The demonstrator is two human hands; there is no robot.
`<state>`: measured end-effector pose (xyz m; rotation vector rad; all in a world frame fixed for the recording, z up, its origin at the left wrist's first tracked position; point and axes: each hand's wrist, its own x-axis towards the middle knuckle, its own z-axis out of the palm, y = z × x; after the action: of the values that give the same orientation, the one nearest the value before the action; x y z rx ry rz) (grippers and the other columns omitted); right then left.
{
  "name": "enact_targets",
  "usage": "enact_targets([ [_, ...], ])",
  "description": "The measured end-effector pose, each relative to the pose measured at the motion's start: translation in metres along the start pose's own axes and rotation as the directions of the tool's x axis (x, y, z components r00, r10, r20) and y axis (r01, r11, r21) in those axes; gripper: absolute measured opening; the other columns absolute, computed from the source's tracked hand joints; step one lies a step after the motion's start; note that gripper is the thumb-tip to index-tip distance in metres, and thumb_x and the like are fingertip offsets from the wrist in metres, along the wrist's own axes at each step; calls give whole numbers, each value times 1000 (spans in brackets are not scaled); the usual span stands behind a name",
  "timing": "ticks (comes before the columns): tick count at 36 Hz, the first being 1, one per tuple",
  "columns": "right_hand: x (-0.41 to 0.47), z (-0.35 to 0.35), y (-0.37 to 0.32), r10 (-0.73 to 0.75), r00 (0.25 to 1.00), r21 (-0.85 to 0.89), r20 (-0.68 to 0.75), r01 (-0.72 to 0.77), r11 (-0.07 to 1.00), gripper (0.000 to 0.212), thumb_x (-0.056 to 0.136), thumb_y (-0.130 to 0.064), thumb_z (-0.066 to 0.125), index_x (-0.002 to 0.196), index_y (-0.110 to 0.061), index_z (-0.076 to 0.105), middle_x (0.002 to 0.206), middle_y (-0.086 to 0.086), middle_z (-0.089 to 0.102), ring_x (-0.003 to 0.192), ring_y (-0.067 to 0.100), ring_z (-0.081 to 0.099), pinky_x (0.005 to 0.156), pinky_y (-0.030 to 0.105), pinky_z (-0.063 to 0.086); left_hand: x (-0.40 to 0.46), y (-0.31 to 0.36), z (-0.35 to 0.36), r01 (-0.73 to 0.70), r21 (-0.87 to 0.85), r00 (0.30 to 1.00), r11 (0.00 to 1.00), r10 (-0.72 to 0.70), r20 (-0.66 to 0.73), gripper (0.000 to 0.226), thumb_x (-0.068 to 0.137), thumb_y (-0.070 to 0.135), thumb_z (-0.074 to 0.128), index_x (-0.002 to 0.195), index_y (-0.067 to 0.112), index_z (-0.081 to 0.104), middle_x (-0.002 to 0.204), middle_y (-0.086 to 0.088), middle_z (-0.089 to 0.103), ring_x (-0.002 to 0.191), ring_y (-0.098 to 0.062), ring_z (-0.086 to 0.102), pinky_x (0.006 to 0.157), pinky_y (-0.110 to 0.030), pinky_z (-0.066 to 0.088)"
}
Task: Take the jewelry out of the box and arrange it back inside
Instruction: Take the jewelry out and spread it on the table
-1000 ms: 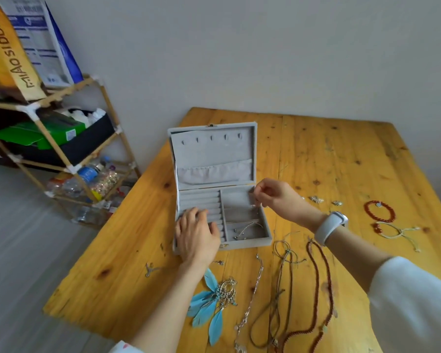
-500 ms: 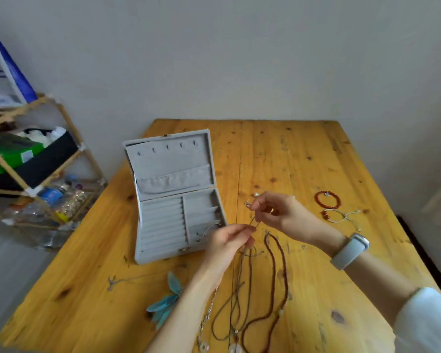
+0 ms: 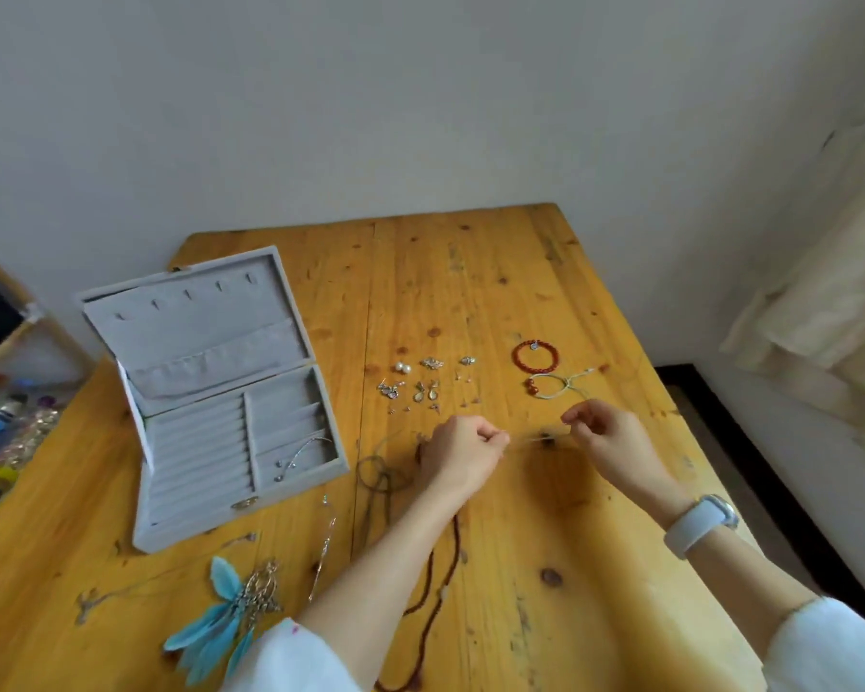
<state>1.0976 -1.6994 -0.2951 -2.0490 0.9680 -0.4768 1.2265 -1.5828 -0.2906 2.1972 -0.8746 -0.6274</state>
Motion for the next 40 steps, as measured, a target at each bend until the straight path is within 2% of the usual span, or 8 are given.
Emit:
enact_targets([
  [8,22,-8,23,46,995,-193,-87,-62,979,18,90,-9,46,99,-10,61,89,0,56,79,17,52,65,23,38,30,15,26,-2,291,1000,957,0,6,23,88,42,57,96,23,66,98,2,69,85,-20,63,71,-27,50],
  [16,22,2,23,-34,991,-266,-127,-2,964,20,91,-13,48,106,-10,61,105,7,54,93,23,53,76,27,42,24,-2,14,-81,315,987,946,120,-107,32,87,40,57,115,23,54,114,2,57,106,-17,51,91,-37,44],
  [19,20,16,9,-96,993,-260,-75,74,963,21,89,-9,47,105,-11,62,106,6,55,95,23,53,77,29,43,14,-17,-4,-114,346,970,931,180,-163,28,89,37,52,114,25,56,118,6,52,114,-13,44,99,-34,32],
  [23,16,48,-22,-223,974,-213,38,226,951,20,91,-10,48,103,-13,62,104,2,56,92,17,53,76,25,43,0,-46,-37,-102,407,944,908,217,-247,22,90,32,51,109,25,59,117,8,52,116,-12,43,94,-32,28],
  [30,9,118,-93,-428,880,-123,207,457,881,20,92,-18,49,106,-17,62,100,2,57,97,16,49,79,27,41,-28,-114,-96,27,414,810,910,222,-542,19,78,20,53,89,18,68,97,-1,64,92,-27,58,77,-37,35],
  [34,11,155,-128,-508,808,-149,298,565,811,23,91,-23,50,111,-19,61,102,5,54,100,20,44,78,31,40,-43,-155,-128,169,369,764,914,115,-635,35,79,26,42,101,15,68,107,-5,65,101,-31,57,85,-43,38],
  [37,17,179,-144,-521,752,-266,403,641,720,29,88,-23,53,116,-21,58,110,6,50,106,24,40,83,34,38,-53,-181,-143,278,342,782,898,-5,-623,50,81,34,32,113,14,64,119,-5,62,113,-30,52,96,-44,34],
  [40,25,196,-153,-500,708,-394,498,699,597,34,85,-23,56,119,-21,53,115,6,48,112,26,39,90,37,35,-60,-196,-143,278,394,807,876,9,-591,59,82,39,23,118,14,62,126,-3,59,121,-25,49,102,-39,29],
])
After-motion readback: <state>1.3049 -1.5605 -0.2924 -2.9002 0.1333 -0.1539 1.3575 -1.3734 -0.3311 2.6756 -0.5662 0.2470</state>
